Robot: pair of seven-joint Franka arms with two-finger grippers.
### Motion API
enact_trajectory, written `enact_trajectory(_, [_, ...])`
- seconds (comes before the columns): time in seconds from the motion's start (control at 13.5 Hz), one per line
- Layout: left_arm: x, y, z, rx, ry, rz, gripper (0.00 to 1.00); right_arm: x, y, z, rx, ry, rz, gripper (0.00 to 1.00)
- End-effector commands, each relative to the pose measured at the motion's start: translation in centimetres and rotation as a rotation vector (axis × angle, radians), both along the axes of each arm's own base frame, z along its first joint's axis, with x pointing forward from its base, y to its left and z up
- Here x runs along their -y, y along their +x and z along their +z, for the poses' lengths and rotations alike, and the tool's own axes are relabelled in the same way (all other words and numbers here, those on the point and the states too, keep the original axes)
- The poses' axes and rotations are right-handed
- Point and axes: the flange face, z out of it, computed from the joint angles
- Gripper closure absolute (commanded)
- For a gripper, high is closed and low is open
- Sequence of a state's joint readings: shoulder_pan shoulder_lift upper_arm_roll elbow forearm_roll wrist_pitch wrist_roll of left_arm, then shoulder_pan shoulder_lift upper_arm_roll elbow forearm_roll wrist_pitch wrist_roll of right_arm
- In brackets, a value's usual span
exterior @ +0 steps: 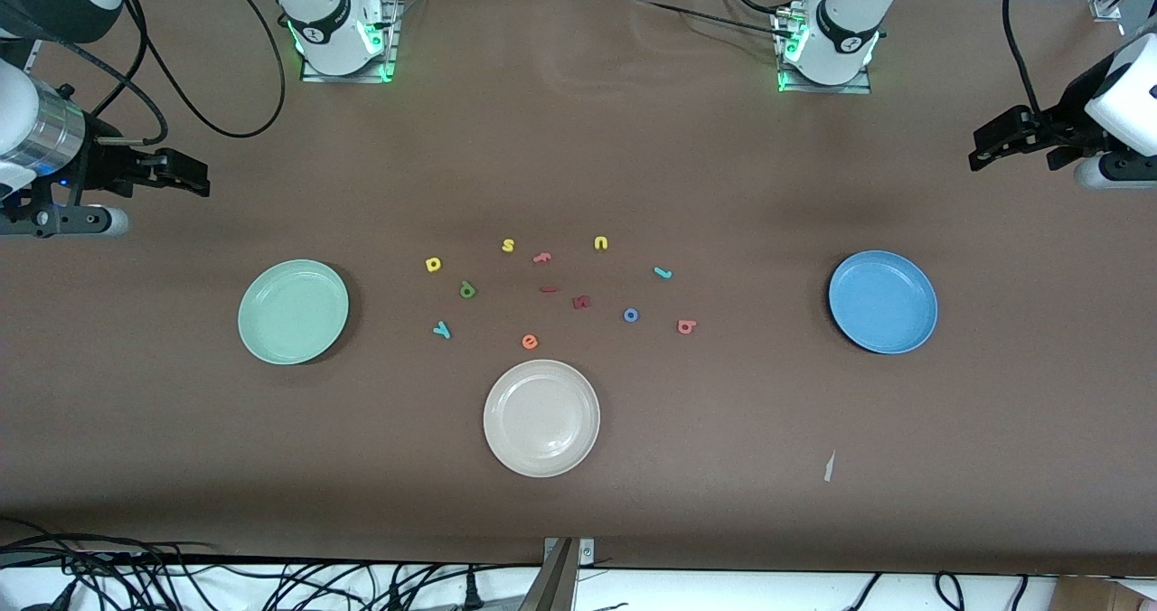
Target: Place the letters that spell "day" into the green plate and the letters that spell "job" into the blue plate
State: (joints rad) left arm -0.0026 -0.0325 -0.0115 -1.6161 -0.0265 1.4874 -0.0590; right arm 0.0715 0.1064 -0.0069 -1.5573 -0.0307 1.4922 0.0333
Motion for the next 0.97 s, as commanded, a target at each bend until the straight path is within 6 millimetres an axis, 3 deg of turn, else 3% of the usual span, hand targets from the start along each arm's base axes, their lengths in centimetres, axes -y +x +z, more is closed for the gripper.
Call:
enact_trajectory(0.0, [0.15,0.19,0.6,-0.005,0.001,0.003,0.0,0.0,-0.25,0.11,0.003,0.019,-0.002,0.0])
enact_trajectory(0.89, [0.23,0.14,0.68,-0.004,0.001,0.002,0.0,-0.01,-0.08,-0.01,0.008,0.02,-0.002,0.0])
